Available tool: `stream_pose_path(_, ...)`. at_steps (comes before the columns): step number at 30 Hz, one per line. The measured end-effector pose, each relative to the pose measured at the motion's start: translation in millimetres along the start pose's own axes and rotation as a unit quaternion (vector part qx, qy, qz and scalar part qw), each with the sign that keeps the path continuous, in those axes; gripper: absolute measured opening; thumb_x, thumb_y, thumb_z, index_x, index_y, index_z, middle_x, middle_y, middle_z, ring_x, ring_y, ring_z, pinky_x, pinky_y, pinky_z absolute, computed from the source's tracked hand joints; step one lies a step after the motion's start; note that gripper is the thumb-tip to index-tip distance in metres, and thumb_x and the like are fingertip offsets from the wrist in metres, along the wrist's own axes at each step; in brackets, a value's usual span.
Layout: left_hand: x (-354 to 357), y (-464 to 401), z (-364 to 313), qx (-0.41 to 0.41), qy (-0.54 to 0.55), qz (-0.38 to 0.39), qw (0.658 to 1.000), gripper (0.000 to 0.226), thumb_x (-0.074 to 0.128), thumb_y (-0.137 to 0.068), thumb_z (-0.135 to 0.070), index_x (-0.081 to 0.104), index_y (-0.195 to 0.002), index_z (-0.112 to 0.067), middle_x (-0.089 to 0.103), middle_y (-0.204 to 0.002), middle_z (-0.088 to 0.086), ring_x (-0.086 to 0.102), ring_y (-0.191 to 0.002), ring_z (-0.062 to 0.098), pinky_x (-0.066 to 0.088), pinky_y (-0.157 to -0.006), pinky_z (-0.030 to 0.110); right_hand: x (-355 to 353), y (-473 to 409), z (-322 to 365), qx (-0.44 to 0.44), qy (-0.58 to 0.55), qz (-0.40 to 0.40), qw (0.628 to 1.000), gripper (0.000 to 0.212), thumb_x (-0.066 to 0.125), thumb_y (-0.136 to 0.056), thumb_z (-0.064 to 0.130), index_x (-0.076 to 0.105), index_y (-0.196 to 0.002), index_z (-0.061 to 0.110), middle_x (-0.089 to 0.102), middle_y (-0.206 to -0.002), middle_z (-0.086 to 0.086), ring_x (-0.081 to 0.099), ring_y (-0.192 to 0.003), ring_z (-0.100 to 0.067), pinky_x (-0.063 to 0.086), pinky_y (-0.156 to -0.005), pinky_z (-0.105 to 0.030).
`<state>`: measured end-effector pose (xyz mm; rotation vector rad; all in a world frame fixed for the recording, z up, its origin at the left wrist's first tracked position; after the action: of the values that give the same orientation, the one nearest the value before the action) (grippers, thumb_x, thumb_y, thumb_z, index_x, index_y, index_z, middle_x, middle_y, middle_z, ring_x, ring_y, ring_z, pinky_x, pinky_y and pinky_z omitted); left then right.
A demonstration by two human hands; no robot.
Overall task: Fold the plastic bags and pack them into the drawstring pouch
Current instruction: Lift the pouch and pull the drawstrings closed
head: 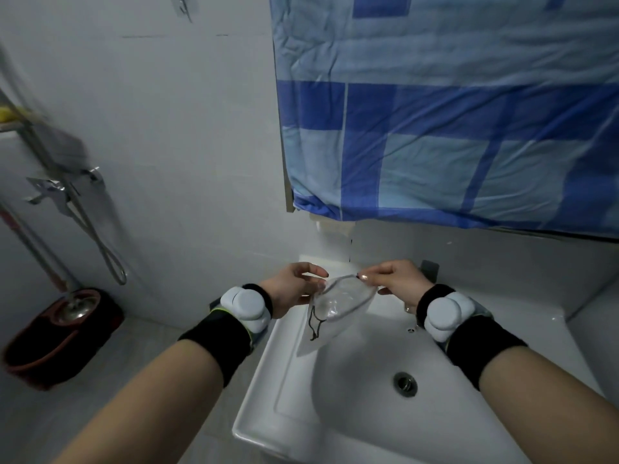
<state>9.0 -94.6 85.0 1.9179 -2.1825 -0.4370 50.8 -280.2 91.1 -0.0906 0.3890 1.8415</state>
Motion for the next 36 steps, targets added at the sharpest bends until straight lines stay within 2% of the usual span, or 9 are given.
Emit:
stream_pose_path(6, -8.7, 6.7, -12.5, 0.015, -0.018, 0.002, 1.0, 0.023, 0.052, -0.089, 0.007, 0.057, -0.087, -0.015, 0.058, -0.074, 0.002, 0.056, -0.05, 0.001, 0.047, -0.051, 0.013, 4.1, 5.2, 7.8, 0.002, 0.038, 0.023, 0.999, 0.023, 0.071, -0.08, 0.009, 0.07, -0.101, 0.004, 0.064, -0.081, -0.001, 0.054, -0.076, -0.009, 0.045, -0.065, -0.02)
stream_pose_path(12, -13.0, 9.9, -25.1, 0.038, -0.059, -0.01, 0.997, 0.024, 0.056, -0.087, 0.004, 0.059, -0.084, -0.02, 0.06, -0.072, -0.002, 0.051, -0.067, 0.008, 0.04, -0.065, 0.019, 10.0, 10.2, 18.6, -0.007, -0.024, -0.027, 0.999, 0.003, 0.069, -0.082, 0.012, 0.066, -0.082, 0.012, 0.064, -0.087, -0.01, 0.055, -0.079, -0.017, 0.046, -0.07, -0.026)
stream_pose_path(15, -12.7, 10.8, -28.2, 0.04, -0.064, -0.01, 0.997, 0.024, 0.056, -0.087, 0.003, 0.059, -0.085, -0.02, 0.06, -0.071, -0.002, 0.051, -0.065, 0.008, 0.04, -0.064, 0.019, 15.7, 12.1, 23.8, -0.033, -0.032, -0.021, 0.999, 0.014, 0.072, -0.078, 0.005, 0.063, -0.076, 0.015, 0.061, -0.082, -0.011, 0.054, -0.077, -0.021, 0.044, -0.07, -0.029)
stream_pose_path(19, -13.5, 14.5, -31.5, 0.047, -0.062, 0.001, 0.997, 0.023, 0.056, -0.087, 0.003, 0.059, -0.086, -0.019, 0.061, -0.072, -0.001, 0.052, -0.065, 0.009, 0.043, -0.063, 0.018, 18.8, 17.5, 29.4, -0.049, -0.044, -0.027, 0.997, 0.022, 0.074, -0.076, 0.005, 0.067, -0.094, 0.016, 0.066, -0.074, -0.006, 0.062, -0.065, -0.015, 0.045, -0.065, -0.024)
stream_pose_path(22, -16.1, 13.5, -34.9, 0.057, -0.065, -0.004, 0.996, 0.021, 0.059, -0.087, 0.002, 0.059, -0.085, -0.019, 0.061, -0.072, -0.001, 0.053, -0.067, 0.011, 0.044, -0.064, 0.019, 17.0, 17.0, 31.7, -0.046, -0.05, -0.06, 0.996, 0.02, 0.071, -0.078, 0.005, 0.07, -0.098, 0.006, 0.068, -0.073, -0.002, 0.062, -0.061, -0.008, 0.047, -0.06, -0.017)
stream_pose_path(25, -19.1, 13.0, -34.5, 0.055, -0.099, -0.014, 0.993, 0.011, 0.068, -0.083, -0.016, 0.059, -0.087, -0.021, 0.062, -0.078, -0.001, 0.054, -0.074, 0.013, 0.045, -0.07, 0.024, 12.4, 15.5, 32.8, -0.049, -0.047, -0.097, 0.993, 0.012, 0.072, -0.077, 0.008, 0.073, -0.088, 0.003, 0.069, -0.072, -0.004, 0.061, -0.066, -0.016, 0.048, -0.064, -0.025)
stream_pose_path(27, -20.2, 13.5, -30.1, 0.037, -0.137, -0.009, 0.99, 0.025, 0.075, -0.076, -0.032, 0.058, -0.091, -0.021, 0.061, -0.082, -0.002, 0.055, -0.076, 0.013, 0.045, -0.068, 0.024, 9.0, 14.5, 34.0, -0.052, -0.05, -0.113, 0.991, 0.005, 0.073, -0.077, 0.009, 0.074, -0.082, 0.008, 0.07, -0.075, -0.008, 0.063, -0.075, -0.023, 0.047, -0.071, -0.034)
stream_pose_path(29, -19.3, 14.0, -25.8, 0.024, -0.157, -0.003, 0.987, 0.037, 0.079, -0.071, -0.037, 0.056, -0.095, -0.02, 0.061, -0.081, -0.003, 0.057, -0.075, 0.012, 0.047, -0.066, 0.024, 6.0, 14.7, 34.5, -0.049, -0.047, -0.125, 0.99, 0.004, 0.072, -0.078, 0.01, 0.074, -0.081, 0.008, 0.072, -0.079, -0.012, 0.063, -0.077, -0.024, 0.048, -0.074, -0.037)
stream_pose_path(36, -22.5, 12.5, -32.4, 0.117, -0.227, -0.046, 0.966, 0.015, 0.07, -0.08, -0.013, 0.059, -0.074, -0.022, 0.059, -0.072, -0.003, 0.052, -0.06, 0.008, 0.044, -0.063, 0.02, 3.2, 18.8, 36.5, -0.037, -0.012, -0.132, 0.991, 0.004, 0.069, -0.082, 0.015, 0.072, -0.079, 0.013, 0.069, -0.072, -0.001, 0.058, -0.073, -0.012, 0.044, -0.058, -0.024)
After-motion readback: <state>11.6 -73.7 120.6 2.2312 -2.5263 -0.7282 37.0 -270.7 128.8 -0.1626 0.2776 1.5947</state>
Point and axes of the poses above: each hand's wrist, its own y-axis away from the middle knuckle, its own x-axis out of the palm, z = x × y, the point moved 7 cm from there along -y, towards the middle knuckle
